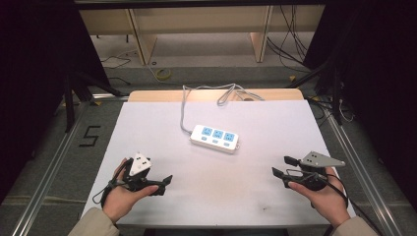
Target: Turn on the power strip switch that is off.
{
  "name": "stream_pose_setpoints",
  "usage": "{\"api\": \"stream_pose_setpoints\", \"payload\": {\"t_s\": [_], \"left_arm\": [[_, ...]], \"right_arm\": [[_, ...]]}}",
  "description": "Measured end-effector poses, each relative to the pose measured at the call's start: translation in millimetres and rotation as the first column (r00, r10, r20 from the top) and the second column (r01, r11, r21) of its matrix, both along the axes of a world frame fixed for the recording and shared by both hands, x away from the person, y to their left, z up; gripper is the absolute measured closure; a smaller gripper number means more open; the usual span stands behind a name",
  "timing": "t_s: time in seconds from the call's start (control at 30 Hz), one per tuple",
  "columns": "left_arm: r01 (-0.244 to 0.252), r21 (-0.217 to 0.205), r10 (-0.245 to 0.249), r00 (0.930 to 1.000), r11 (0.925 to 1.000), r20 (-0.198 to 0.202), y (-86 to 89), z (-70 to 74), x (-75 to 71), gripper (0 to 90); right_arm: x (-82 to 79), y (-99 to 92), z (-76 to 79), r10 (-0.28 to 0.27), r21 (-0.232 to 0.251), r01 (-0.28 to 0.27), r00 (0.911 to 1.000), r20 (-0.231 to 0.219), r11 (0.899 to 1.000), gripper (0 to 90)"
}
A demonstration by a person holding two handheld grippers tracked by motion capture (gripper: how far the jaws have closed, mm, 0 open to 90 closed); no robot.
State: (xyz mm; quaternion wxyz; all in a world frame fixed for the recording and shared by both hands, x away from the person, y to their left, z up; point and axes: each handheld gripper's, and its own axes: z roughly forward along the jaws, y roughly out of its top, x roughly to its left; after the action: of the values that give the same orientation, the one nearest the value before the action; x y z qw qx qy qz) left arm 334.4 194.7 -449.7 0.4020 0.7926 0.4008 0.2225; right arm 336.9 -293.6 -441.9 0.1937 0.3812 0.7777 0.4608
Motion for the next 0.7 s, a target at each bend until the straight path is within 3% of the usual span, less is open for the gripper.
{"api": "stream_pose_setpoints", "payload": {"t_s": [0.43,0.53,0.7], "left_arm": [[-0.002,0.007,0.002,1.0000,1.0000,-0.002,-1.2,-0.7,-0.6,4.5],[-0.001,0.007,0.001,1.0000,1.0000,-0.002,-1.2,-0.7,-0.5,4.9],[-0.007,0.004,0.007,1.0000,1.0000,0.002,-1.4,-0.1,-0.4,5.2]], "right_arm": [[-1.0,0.8,6.8,-0.016,-0.073,0.018,0.9996,0.024,0.997,85.2],[-0.5,0.4,6.4,-0.018,-0.084,0.020,0.9997,0.016,0.996,90.0],[1.2,1.0,7.9,-0.014,-0.096,0.016,0.9997,0.017,0.995,90.0]]}}
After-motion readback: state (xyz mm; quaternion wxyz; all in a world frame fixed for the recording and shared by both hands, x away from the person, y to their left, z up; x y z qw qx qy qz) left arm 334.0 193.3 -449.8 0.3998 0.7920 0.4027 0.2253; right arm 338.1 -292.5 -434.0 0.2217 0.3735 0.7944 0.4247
